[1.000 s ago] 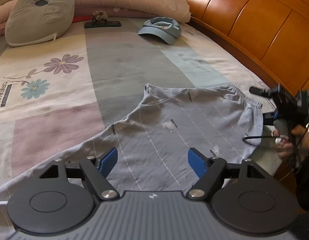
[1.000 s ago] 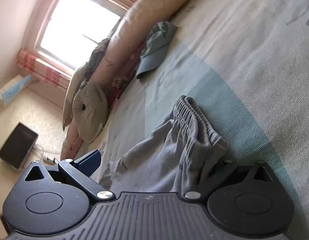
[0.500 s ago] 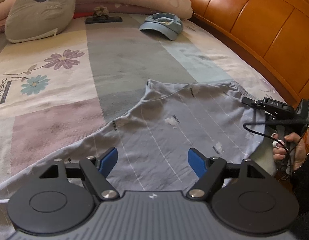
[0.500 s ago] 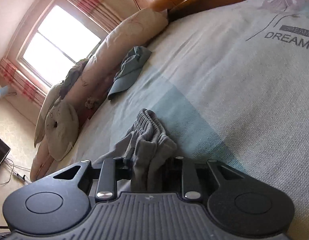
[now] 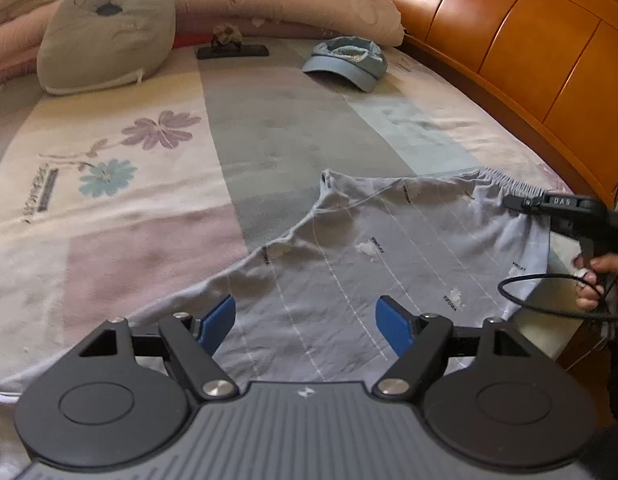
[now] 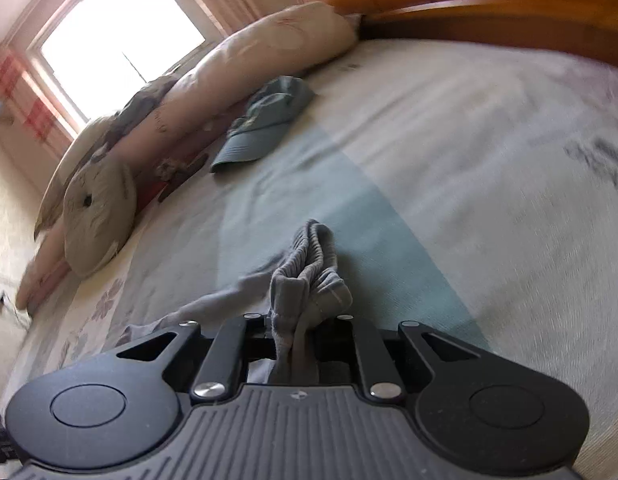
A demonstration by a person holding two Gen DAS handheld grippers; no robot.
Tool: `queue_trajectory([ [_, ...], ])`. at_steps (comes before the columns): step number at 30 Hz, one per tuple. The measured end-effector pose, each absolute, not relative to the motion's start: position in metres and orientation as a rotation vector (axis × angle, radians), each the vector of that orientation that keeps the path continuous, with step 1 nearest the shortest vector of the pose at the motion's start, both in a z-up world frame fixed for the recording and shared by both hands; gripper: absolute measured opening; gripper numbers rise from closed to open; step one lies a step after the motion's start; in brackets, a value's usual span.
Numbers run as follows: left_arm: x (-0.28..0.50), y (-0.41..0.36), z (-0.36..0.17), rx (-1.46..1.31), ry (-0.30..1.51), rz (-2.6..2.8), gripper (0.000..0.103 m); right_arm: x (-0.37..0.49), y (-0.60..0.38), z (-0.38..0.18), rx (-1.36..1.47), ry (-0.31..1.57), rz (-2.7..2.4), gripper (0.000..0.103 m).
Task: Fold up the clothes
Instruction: 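Lift the ribbed hem with the right gripper and fold it over the shirt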
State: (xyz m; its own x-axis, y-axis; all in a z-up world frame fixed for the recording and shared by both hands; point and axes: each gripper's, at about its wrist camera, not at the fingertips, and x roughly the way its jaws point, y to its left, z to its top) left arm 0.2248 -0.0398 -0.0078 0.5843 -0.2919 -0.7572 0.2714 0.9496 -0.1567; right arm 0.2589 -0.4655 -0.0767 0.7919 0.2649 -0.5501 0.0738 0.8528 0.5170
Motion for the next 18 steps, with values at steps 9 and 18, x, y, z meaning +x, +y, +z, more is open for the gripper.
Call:
queue_trajectory([
  [9, 0.209, -0.011, 0.0, -0.032, 0.859, -0.311, 0.077, 0.259, -0.425, -0.035, 0.416, 0.628, 0.159, 0.016],
  [18, 0.18, 0.04, -0.007, 0.011, 0.867, -0.382, 0.078, 0.239, -0.357, 0.003, 0.317, 0.576, 0.212, 0.015],
])
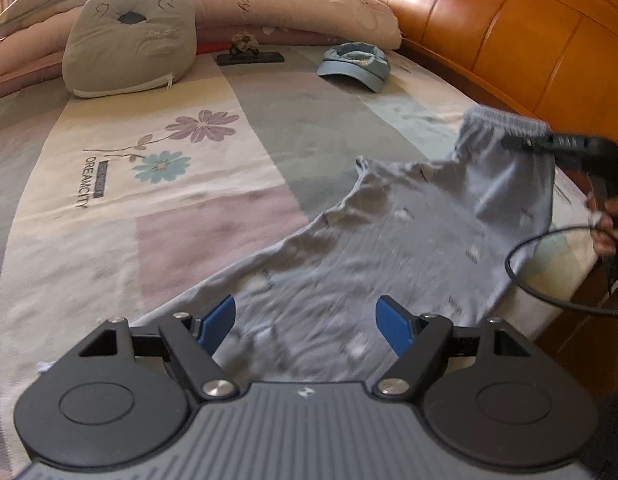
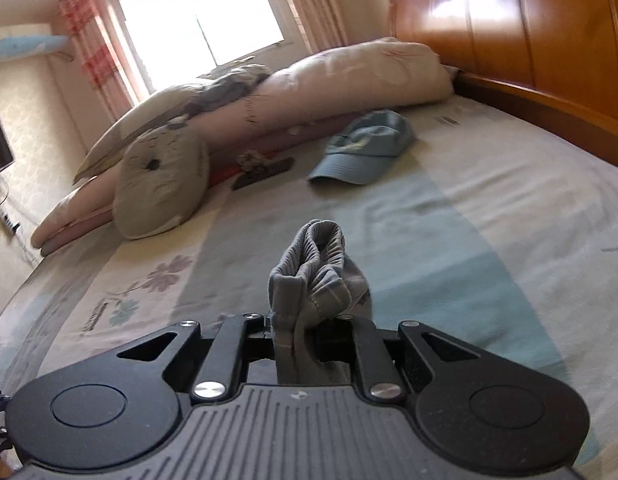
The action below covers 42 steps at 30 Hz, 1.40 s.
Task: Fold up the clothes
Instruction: 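Lift the ribbed hem with the right gripper and fold it over the shirt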
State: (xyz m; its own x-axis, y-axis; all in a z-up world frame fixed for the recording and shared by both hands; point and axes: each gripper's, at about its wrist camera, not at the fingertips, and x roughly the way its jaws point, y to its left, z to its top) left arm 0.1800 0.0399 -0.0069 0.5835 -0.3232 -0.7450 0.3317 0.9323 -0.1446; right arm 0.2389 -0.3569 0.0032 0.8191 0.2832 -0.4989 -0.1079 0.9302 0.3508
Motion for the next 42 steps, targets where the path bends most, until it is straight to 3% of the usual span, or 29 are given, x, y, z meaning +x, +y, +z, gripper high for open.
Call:
queue_trajectory([
  [15, 0.141, 0.149, -0.017, 0.042, 0.852, -0.459, 0.081, 0.203, -0.208, 0.036, 0.174, 0.579, 0.305, 0.015],
  [42, 0.121, 0.231, -0.02, -0.055, 0.861, -0.309, 0.082, 0.155, -0.015, 0.035, -0.154, 0.751, 0.7, 0.015],
])
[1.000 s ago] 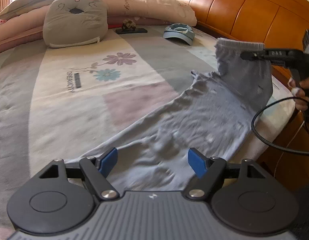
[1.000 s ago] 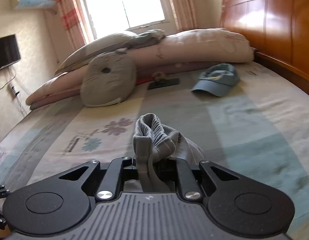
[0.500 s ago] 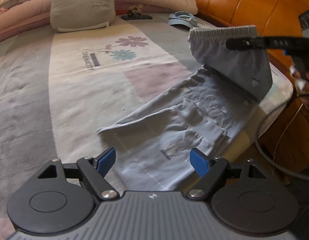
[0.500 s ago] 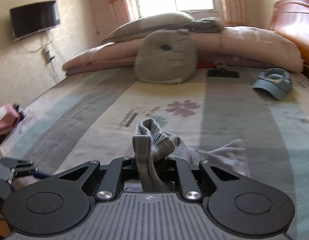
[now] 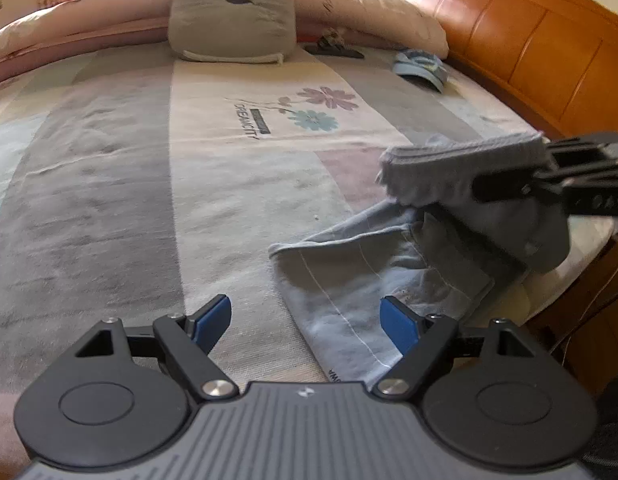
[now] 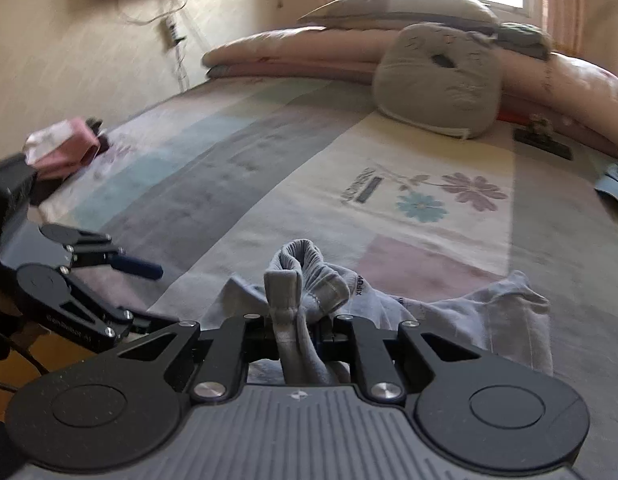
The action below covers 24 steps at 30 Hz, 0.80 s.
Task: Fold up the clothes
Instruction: 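Lift the ribbed hem with the right gripper and fold it over the shirt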
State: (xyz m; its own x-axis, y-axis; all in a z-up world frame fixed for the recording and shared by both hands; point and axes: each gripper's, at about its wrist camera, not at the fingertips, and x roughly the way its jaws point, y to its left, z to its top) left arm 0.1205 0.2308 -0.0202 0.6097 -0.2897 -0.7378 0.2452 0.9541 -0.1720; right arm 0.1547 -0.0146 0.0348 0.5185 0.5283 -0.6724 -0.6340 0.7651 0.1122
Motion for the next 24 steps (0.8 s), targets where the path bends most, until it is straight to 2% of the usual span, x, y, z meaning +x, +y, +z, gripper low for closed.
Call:
queue_trajectory([
  [9, 0.111, 0.257, -0.02, -0.106, 0.855, -0.211, 0.082, 0.147, 0.033, 0.035, -0.34, 0.717, 0.785, 0.016],
  [24, 0.099, 0.269, -0.025, -0.132, 0.852, -0.098, 0.082, 0.145, 0.071, 0.011, -0.437, 0.789, 0.879, 0.02],
])
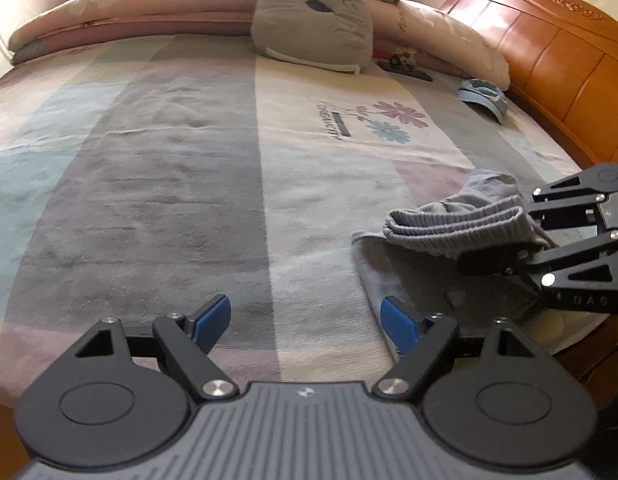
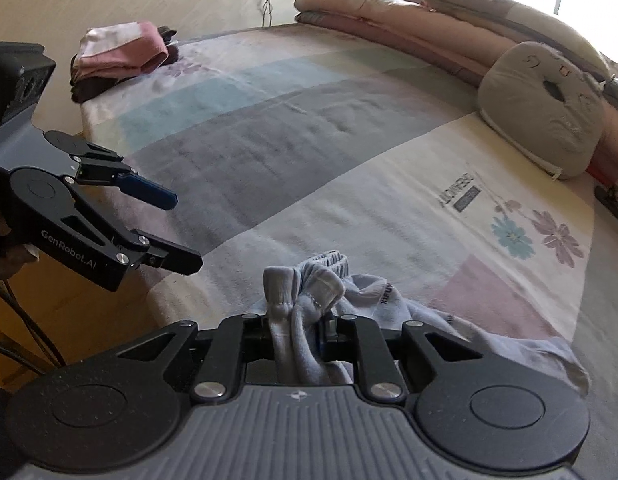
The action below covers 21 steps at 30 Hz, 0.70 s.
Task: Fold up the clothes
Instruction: 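Lift the ribbed hem with the right gripper and fold it over the shirt, then lower the hem onto the shirt and open the right gripper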
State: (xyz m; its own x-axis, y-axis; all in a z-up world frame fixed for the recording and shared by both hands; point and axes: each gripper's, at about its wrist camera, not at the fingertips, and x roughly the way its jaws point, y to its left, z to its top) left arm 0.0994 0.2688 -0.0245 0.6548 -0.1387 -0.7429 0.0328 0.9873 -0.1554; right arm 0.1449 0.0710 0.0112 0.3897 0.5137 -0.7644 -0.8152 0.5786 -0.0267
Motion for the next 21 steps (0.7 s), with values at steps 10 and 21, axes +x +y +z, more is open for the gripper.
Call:
queue_trajectory([
  [10, 0.095, 0.269, -0.023, -0.245, 0.827, -0.063, 0.082, 0.156, 0.073, -0.011, -0.31, 1.0, 1.119, 0.053],
  [21, 0.115, 0.222, -0.031, -0.441, 0.755, -0.154, 0.057, 0.189, -0.032, 0.011, -0.173, 0.937, 0.932, 0.053],
])
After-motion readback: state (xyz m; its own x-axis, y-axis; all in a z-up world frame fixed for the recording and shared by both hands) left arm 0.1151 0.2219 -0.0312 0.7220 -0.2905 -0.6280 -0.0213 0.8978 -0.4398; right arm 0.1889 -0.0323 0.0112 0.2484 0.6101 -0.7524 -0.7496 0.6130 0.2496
